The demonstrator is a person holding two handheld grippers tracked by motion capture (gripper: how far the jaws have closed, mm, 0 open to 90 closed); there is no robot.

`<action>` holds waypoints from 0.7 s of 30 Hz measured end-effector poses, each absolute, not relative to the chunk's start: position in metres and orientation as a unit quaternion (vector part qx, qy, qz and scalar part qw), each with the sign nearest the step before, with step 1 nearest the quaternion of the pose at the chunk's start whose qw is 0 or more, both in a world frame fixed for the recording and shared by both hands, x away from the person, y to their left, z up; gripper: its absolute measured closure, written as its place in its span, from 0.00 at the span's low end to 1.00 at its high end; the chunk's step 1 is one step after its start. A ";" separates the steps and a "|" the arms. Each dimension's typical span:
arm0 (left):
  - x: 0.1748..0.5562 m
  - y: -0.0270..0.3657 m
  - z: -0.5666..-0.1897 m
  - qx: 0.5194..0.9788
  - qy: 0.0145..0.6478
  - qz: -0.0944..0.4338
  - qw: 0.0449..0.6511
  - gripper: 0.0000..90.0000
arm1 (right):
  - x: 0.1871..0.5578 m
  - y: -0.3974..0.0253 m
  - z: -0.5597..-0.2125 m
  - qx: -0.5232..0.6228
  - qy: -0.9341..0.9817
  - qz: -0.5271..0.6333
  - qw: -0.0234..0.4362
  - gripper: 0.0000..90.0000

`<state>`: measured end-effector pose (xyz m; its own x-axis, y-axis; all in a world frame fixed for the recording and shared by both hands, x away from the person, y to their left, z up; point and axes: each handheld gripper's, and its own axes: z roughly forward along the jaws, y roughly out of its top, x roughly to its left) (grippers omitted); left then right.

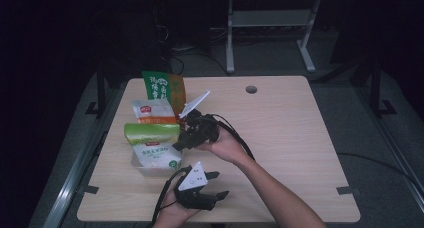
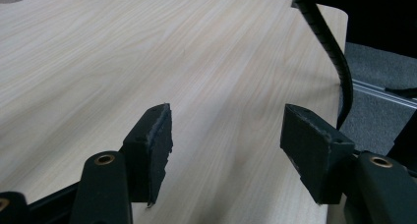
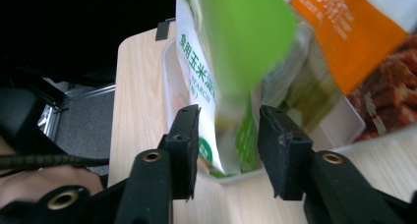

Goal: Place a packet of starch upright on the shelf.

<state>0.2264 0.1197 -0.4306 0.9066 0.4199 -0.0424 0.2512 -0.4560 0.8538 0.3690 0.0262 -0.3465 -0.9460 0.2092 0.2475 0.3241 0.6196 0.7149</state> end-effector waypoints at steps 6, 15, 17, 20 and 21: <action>0.228 0.119 -0.432 0.848 0.204 0.089 0.481 0.38 | 0.370 0.005 -0.343 -0.165 -0.887 -0.426 0.062 0.59; 0.230 0.122 -0.431 0.846 0.214 0.090 0.480 0.37 | 0.372 -0.016 -0.340 -0.179 -0.885 -0.428 0.045 0.53; 0.230 0.122 -0.432 0.844 0.217 0.090 0.483 0.36 | 0.372 -0.022 -0.339 -0.188 -0.883 -0.428 0.047 0.51; 0.231 0.122 -0.432 0.844 0.218 0.091 0.482 0.36 | 0.373 -0.034 -0.340 -0.203 -0.880 -0.427 0.042 0.47; 0.231 0.122 -0.432 0.845 0.217 0.091 0.480 0.36 | 0.375 -0.038 -0.341 -0.206 -0.880 -0.426 0.040 0.46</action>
<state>0.2311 0.1221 -0.4321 0.8892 0.4544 -0.0542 0.2795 -0.4456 0.8505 0.3746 -0.0381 -0.3405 -0.9119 0.3282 0.2465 0.3968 0.5517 0.7336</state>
